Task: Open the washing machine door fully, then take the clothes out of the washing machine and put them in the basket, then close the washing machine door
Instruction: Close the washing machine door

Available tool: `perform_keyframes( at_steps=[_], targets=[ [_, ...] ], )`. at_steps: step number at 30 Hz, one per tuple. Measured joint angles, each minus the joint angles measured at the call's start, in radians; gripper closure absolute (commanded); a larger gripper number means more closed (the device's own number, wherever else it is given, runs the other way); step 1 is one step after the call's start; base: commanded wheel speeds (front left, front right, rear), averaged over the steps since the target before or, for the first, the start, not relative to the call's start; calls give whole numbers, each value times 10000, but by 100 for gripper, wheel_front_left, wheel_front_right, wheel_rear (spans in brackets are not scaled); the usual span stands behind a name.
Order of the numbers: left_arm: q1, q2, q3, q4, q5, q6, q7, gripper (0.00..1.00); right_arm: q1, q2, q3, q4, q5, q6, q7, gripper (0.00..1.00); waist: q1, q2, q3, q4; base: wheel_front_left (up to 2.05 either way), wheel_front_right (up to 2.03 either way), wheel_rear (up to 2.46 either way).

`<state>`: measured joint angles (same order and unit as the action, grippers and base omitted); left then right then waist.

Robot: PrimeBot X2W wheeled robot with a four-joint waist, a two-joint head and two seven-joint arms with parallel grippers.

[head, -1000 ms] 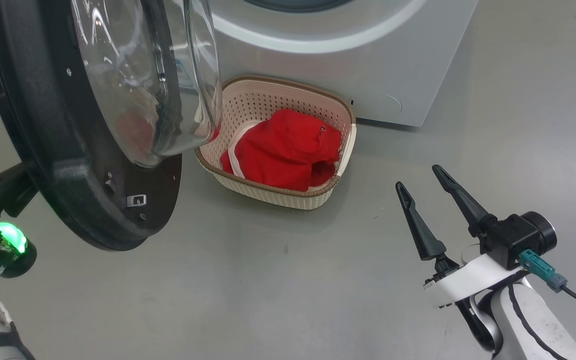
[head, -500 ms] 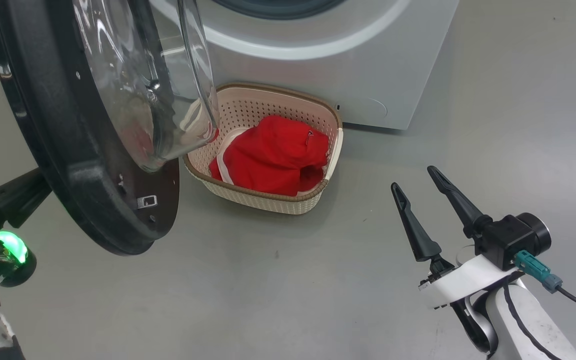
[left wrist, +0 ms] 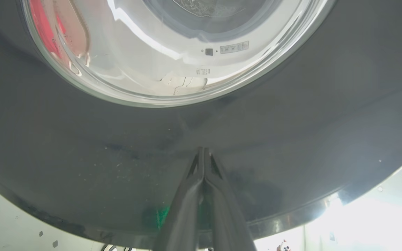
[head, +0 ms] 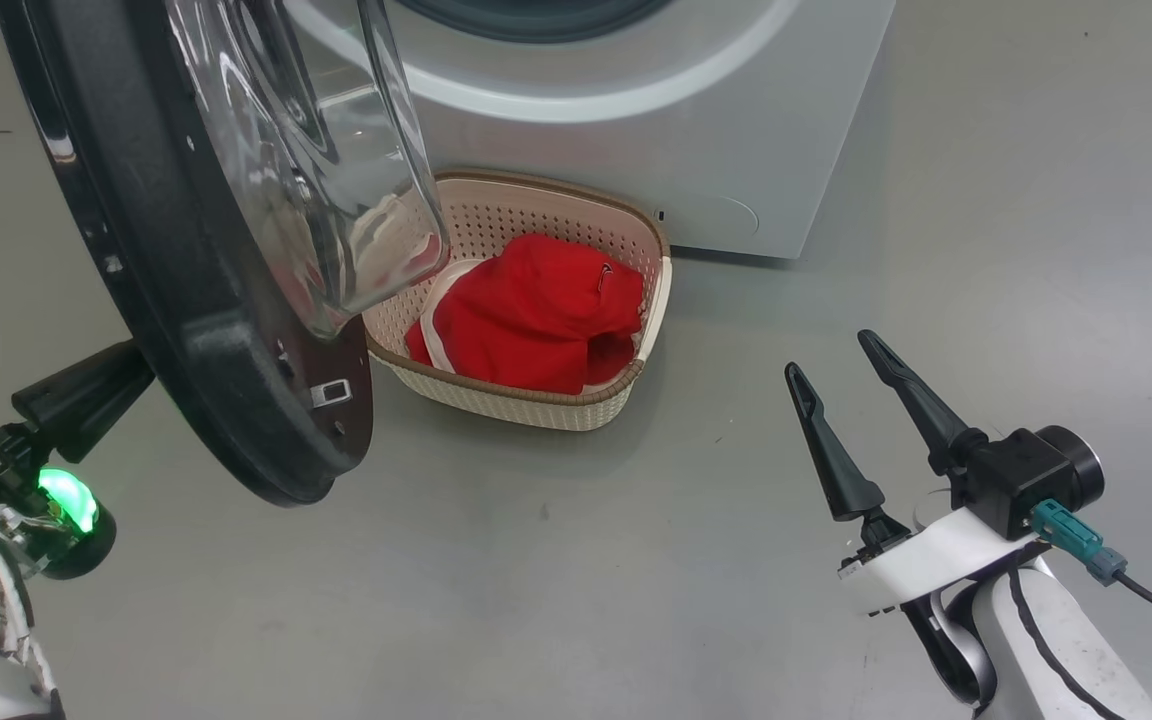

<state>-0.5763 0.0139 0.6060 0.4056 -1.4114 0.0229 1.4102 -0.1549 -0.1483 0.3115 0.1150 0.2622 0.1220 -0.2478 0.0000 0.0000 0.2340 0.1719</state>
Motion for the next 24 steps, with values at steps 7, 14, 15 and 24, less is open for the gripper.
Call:
perform_keyframes(
  at_steps=[7,14,15,24],
  targets=[
    [265,-17,-182,-504,33,-251,-915,100,12,31,-46,-2,-2,0,0,0,0,0,0,5,0,0,0],
    [821,-19,-201,-1191,1210,-1139,-2472,100,36,44,-161,-2,-2,0,0,0,0,0,-25,102,0,0,0],
    [905,-21,-196,-1283,1511,-1218,-2734,100,49,44,-184,-2,-2,0,0,0,0,0,-36,128,0,0,0],
    [2467,242,-897,-2518,4405,-1519,-4510,100,166,169,-119,-2,-2,0,-2,0,0,0,-103,299,0,0,0]
  ],
)
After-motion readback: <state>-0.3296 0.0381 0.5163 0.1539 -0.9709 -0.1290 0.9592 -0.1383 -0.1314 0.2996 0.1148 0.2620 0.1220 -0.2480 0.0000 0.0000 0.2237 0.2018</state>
